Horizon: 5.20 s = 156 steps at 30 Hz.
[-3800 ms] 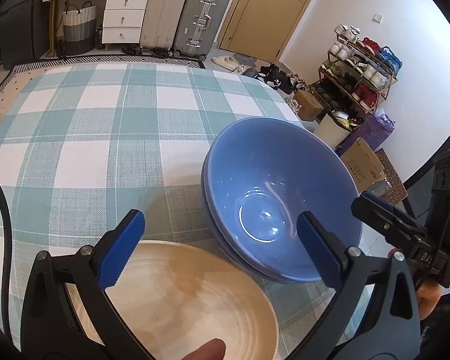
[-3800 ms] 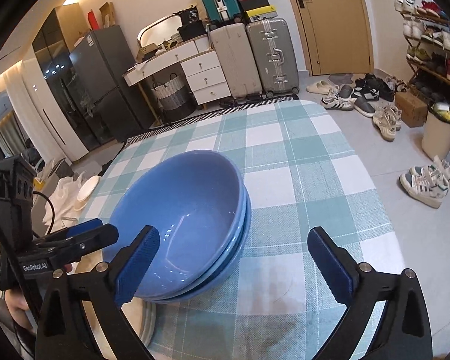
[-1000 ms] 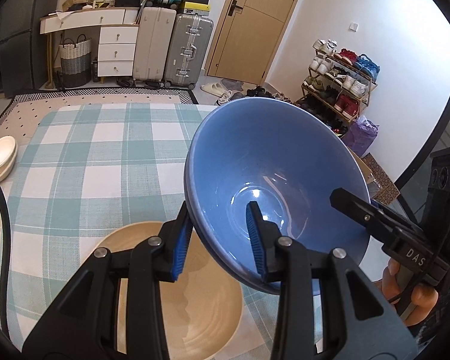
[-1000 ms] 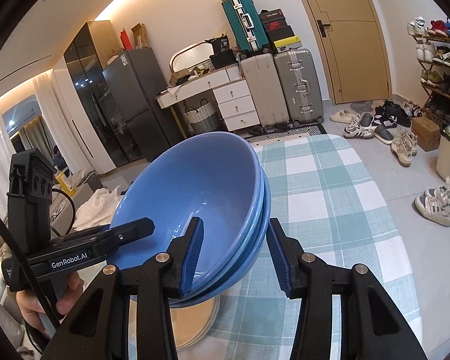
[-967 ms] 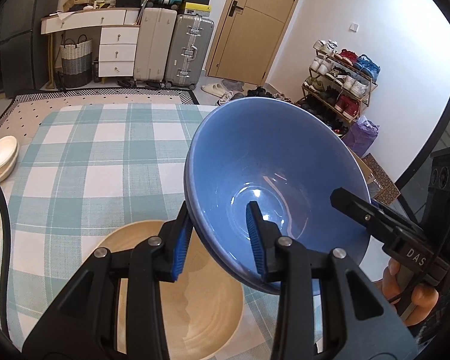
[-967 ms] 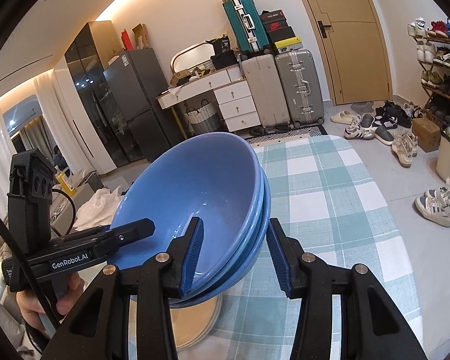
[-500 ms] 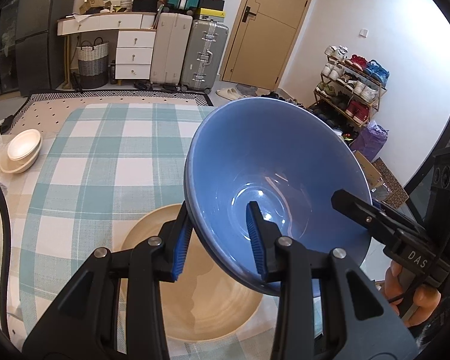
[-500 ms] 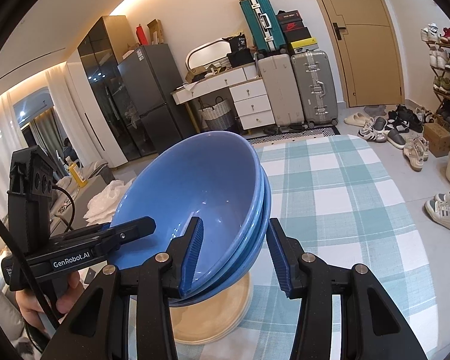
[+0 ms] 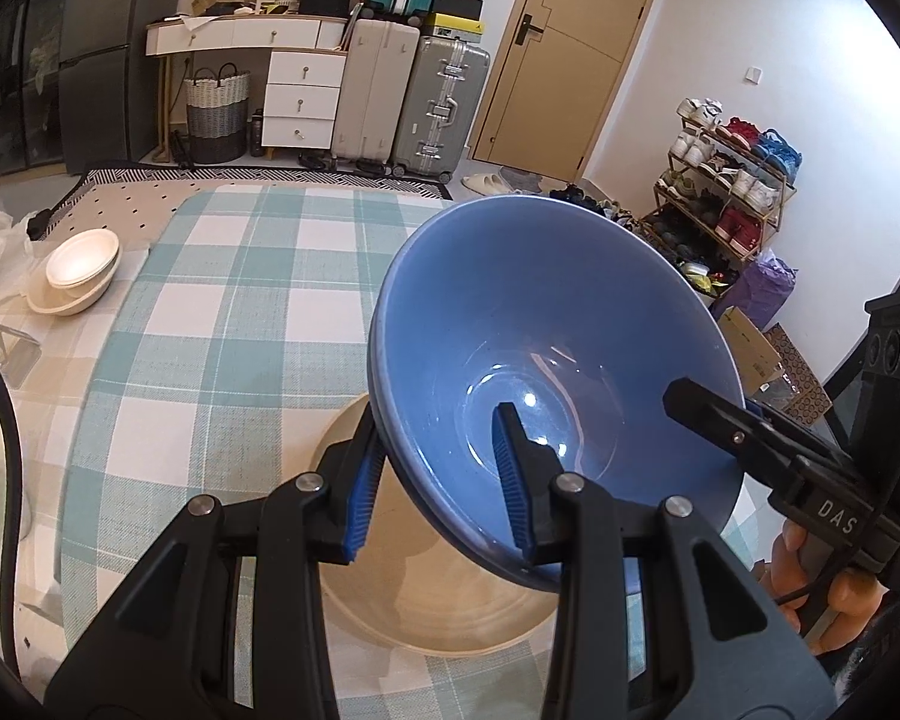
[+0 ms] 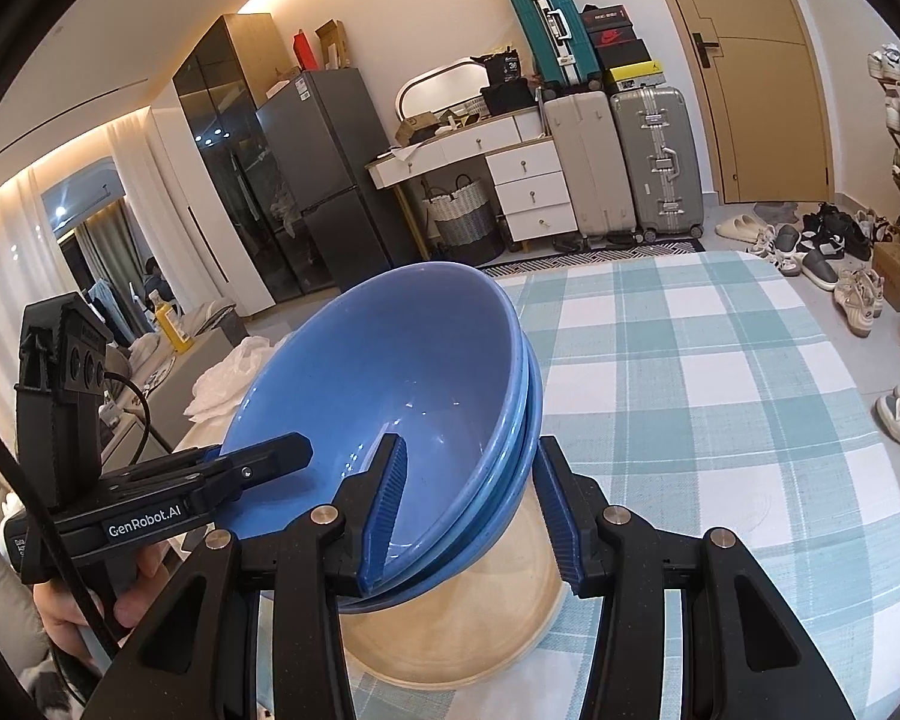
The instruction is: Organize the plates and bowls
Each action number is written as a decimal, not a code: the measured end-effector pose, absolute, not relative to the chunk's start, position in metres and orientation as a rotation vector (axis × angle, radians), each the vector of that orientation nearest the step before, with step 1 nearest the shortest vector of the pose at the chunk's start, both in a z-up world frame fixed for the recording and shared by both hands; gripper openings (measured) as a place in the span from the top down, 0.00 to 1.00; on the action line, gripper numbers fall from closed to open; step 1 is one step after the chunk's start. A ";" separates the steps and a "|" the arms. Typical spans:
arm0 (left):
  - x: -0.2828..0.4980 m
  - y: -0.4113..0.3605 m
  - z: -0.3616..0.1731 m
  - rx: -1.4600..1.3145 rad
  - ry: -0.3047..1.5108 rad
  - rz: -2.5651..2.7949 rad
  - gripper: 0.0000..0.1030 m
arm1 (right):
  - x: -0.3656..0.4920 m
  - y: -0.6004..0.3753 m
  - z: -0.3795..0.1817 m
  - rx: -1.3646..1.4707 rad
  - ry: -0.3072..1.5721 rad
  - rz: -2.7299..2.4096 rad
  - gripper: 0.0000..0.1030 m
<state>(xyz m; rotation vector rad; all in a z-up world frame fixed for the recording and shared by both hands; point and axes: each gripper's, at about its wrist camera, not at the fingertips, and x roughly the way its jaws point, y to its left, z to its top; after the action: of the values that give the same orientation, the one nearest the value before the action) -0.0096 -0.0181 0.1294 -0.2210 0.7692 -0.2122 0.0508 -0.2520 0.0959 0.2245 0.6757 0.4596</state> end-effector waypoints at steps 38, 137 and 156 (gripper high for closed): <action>0.051 0.004 0.045 -0.234 0.856 -0.172 0.68 | 0.096 -0.236 0.036 0.234 0.780 0.468 0.56; -0.057 0.028 0.010 -0.064 0.378 -0.243 0.02 | 0.023 -0.284 -0.001 0.019 0.391 0.671 0.01; -0.057 0.027 0.009 -0.061 0.376 -0.242 0.02 | 0.023 -0.284 -0.001 0.019 0.392 0.671 0.01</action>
<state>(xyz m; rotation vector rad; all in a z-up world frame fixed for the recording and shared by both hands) -0.0569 0.0271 0.0089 -0.0611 0.3761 -0.2416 0.0235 -0.2837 -0.0015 0.0195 0.3915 0.6707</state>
